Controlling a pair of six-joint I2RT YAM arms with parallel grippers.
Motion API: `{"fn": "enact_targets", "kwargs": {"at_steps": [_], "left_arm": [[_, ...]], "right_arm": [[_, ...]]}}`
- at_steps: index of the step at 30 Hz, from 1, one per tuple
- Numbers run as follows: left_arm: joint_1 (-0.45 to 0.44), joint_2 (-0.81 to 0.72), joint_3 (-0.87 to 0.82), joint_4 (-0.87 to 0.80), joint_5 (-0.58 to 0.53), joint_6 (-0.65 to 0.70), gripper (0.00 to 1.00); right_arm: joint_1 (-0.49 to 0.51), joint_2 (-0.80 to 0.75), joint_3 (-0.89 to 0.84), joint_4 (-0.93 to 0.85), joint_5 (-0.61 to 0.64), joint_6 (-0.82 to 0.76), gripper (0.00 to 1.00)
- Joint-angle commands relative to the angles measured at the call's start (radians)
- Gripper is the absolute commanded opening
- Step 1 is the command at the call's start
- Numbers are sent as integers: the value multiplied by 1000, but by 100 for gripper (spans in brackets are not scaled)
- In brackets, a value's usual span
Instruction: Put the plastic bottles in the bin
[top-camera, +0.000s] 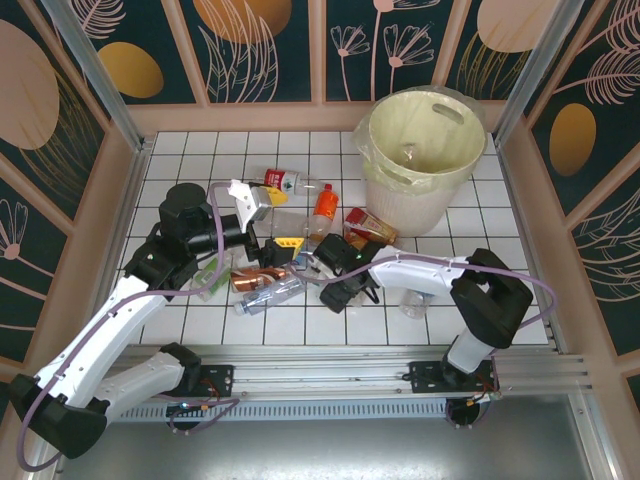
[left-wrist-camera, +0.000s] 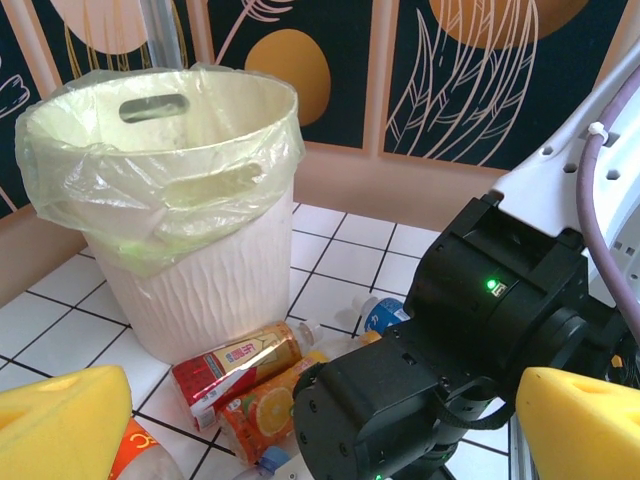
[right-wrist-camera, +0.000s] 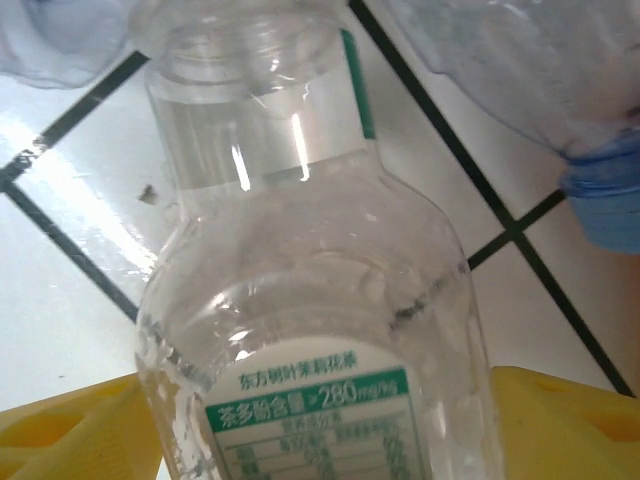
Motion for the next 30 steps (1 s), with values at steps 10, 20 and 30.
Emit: {"fn": "enact_targets", "kwargs": {"at_steps": [10,20,30], "left_arm": [[-3,-2,9,16,20,-9,99],[-3,-13,2,34,22,-19,99],[-3,-39,-60,169,12,-99,99]], "right_arm": [[7,51,20,-40,-19,19,72],[5,30,7,-38,-15,34,59],[-21,-159,-65,22,-55,98,59]]}}
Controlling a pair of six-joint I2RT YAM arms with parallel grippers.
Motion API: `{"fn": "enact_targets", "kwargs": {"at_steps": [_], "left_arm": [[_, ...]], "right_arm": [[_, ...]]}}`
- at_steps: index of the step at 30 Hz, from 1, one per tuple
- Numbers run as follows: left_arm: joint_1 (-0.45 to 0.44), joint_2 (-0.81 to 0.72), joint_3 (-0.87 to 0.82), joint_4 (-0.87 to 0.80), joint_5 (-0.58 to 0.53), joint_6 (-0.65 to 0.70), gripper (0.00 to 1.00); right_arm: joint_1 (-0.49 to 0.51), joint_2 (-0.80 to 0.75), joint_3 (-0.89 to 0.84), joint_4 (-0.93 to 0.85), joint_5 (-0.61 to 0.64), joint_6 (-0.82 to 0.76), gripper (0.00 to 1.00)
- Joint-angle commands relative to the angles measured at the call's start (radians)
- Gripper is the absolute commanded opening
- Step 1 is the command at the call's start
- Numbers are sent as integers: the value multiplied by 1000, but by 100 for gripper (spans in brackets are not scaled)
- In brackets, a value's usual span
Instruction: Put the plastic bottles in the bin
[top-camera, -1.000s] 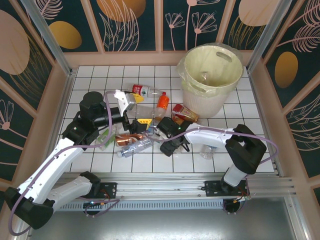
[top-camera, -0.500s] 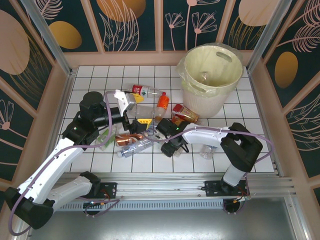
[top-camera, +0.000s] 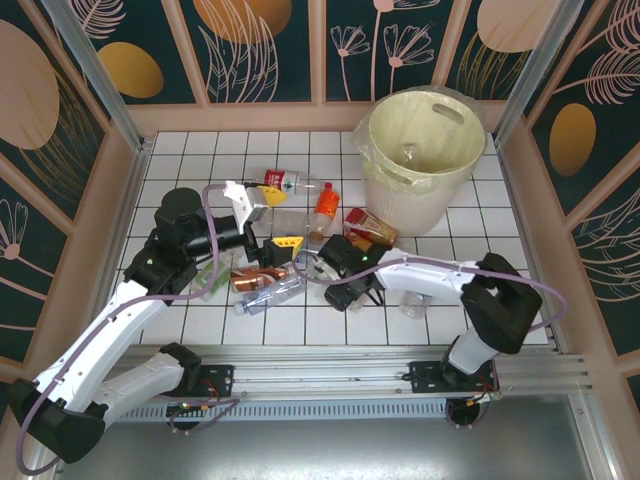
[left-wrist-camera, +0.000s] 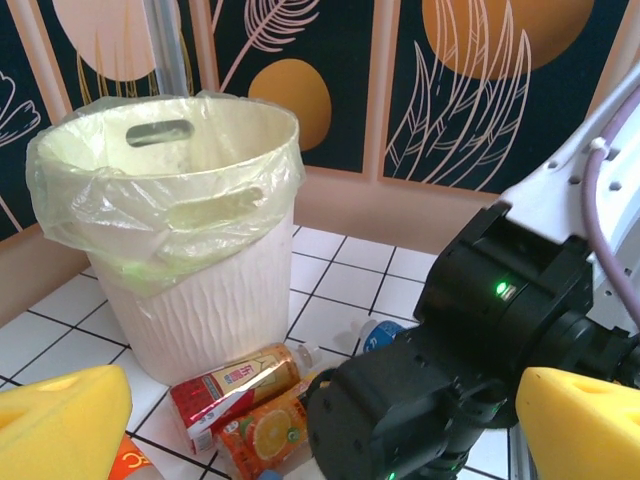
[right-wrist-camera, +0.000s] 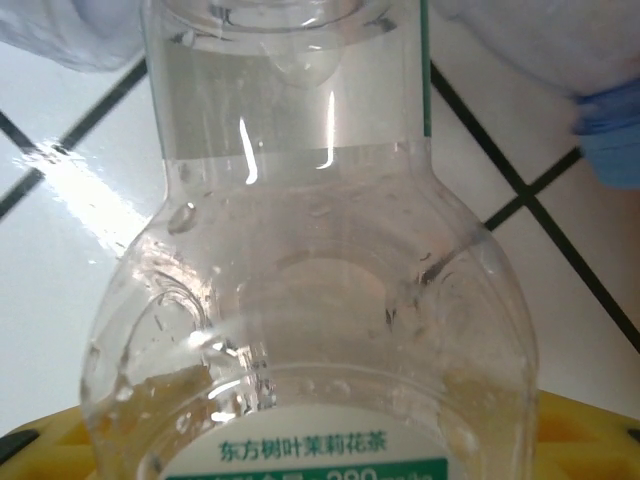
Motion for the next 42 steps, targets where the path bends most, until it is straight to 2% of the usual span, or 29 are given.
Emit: {"fn": "enact_targets", "kwargs": {"at_steps": [1,9,20,26,33,36,39,42], "left_arm": [[-3,-10,-17,83,12,-44,99],[-3,-6,-62,221,31,-149,99],[-3,15,-126,419,71,-300,99],[-3,8,-135,431,31,-308,99],[-4,2,-139,424,-23,-304,99],[-3,3,-127,384,-38,-273,99],[-3,1,-121,359,-54,-252,99],[-3,4,-115,339,-61,-235,99]], "right_arm": [[-19,-97,-33,39,-44,48,59],[-108,-284,-62,179,-142,106,58],[-244,-385,121,311,-294,64,58],[-287,-370,256,354,-286,17,58],[-357,-333,390,395,-200,-29,57],[-397,-286,482,349,-129,-29,56],[-496,-221,592,256,-56,-19,54],[-579,-172,664,178,-63,3,54]]}}
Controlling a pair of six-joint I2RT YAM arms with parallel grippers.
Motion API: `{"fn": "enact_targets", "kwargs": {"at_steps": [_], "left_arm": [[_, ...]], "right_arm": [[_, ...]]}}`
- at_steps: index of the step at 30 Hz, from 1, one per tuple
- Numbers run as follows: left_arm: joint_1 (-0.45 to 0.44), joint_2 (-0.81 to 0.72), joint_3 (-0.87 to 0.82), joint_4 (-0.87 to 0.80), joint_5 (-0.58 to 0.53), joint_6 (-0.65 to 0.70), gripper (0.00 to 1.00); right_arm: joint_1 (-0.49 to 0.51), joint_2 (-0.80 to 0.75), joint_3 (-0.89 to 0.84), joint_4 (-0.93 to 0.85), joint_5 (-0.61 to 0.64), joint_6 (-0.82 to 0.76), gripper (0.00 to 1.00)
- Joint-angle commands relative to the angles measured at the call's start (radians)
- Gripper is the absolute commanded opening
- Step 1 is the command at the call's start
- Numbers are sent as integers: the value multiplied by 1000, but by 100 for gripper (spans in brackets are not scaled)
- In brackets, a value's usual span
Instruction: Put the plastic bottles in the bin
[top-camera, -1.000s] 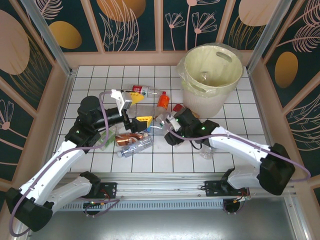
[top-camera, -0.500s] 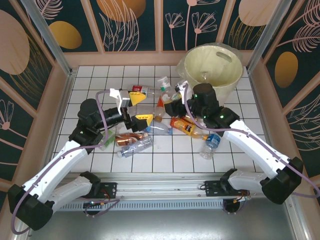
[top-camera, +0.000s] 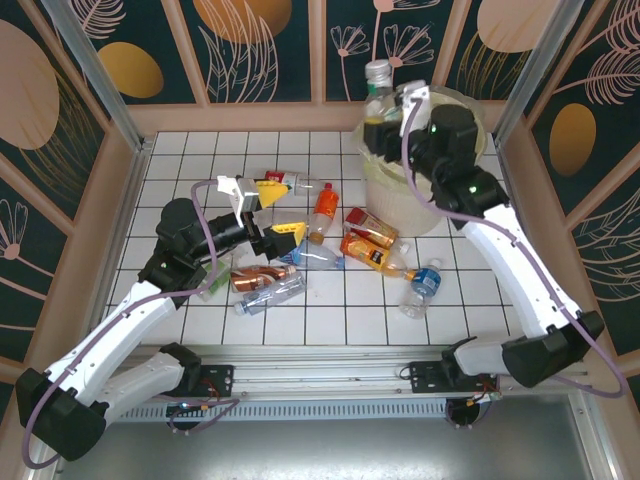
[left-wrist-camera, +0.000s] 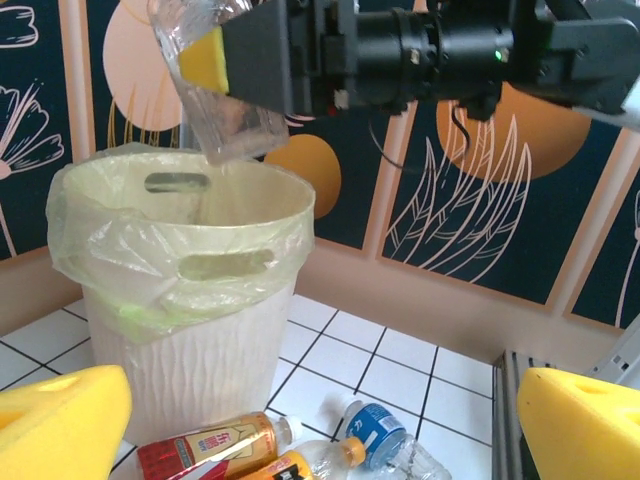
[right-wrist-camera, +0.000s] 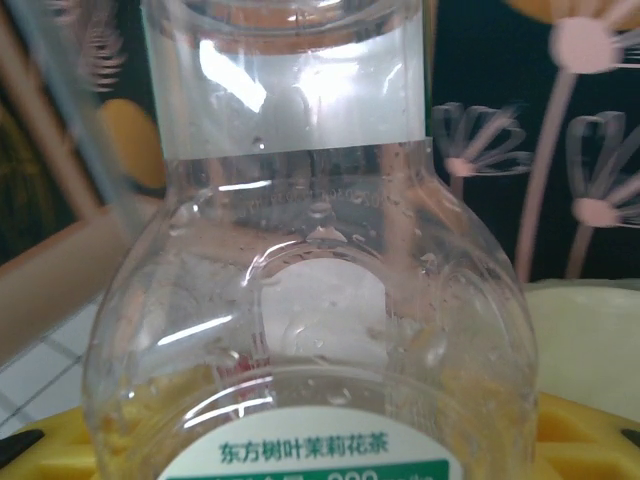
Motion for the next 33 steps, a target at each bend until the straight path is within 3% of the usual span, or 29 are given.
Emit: {"fn": "enact_targets", "kwargs": {"at_steps": [1,7,15,21,27,33], "left_arm": [[-3,-9,19,-30,-21,41,99],[-3,12,37,-75,-17,65,99],[-3,44,54,-108,-1,74,99],[-3,55,66,-138,-1,90,99],[-3,87,94,-194,10,111,99],[-3,87,92,-193,11,111,99]], "right_arm": [[-83,49,88,-128,47,17,54],[-212,129,130,-255,30,64,54],[-297,250,172,-397,16,73,56],[-318,332,229,-493,-20,73,58],[-320,403,273,-558,33,88,61],[-319,415,288,-558,73,100,70]]}}
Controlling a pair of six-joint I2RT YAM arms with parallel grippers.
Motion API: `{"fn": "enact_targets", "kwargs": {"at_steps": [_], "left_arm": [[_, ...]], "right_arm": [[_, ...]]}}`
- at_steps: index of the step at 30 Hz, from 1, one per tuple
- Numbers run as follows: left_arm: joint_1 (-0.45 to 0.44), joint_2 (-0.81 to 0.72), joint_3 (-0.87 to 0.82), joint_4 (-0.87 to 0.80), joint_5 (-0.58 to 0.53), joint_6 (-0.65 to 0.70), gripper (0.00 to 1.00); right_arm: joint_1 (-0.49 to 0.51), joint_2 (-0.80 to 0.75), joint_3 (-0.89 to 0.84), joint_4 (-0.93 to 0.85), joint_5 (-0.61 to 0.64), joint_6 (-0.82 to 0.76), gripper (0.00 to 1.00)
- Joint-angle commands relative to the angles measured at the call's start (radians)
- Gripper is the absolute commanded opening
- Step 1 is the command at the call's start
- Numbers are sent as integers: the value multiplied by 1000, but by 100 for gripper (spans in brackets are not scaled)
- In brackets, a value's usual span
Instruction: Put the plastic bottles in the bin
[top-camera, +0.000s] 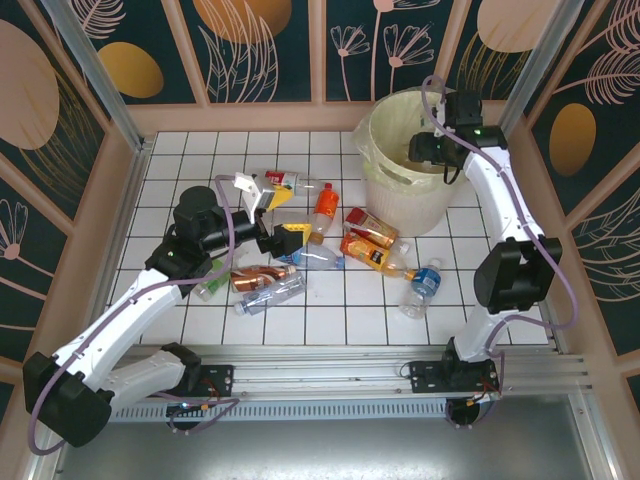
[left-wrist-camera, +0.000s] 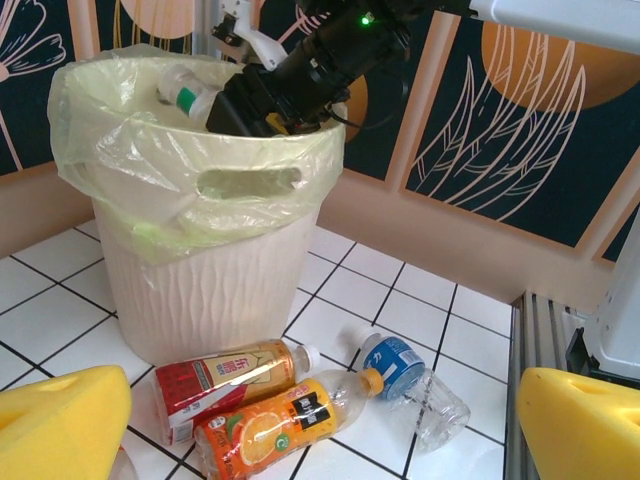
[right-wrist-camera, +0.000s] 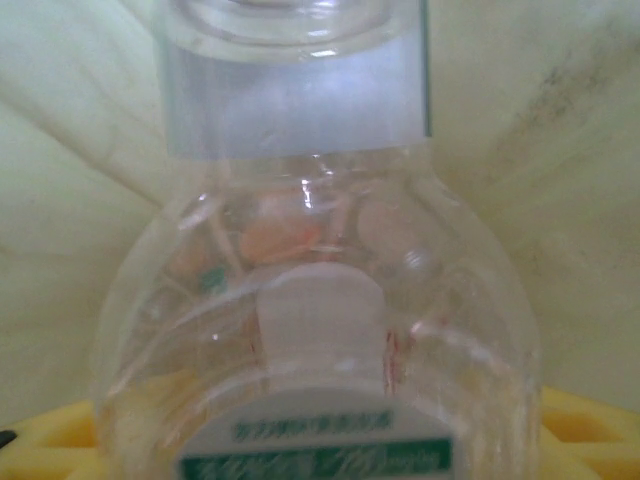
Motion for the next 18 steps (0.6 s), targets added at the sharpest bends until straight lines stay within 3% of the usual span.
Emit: {"fn": "enact_targets", "kwargs": {"at_steps": [1,10,18], "left_arm": [[-3,2,29,-7,24,19,99],[-3,3,26,-1,26,13,99],[-3,-3,22,5,30,17,99]], "right_arm": [[-6,2,47,-31,39,17,71],[4,-39,101,-12,48,8,77],[104,-212,-60,153,114,-46,78]]}}
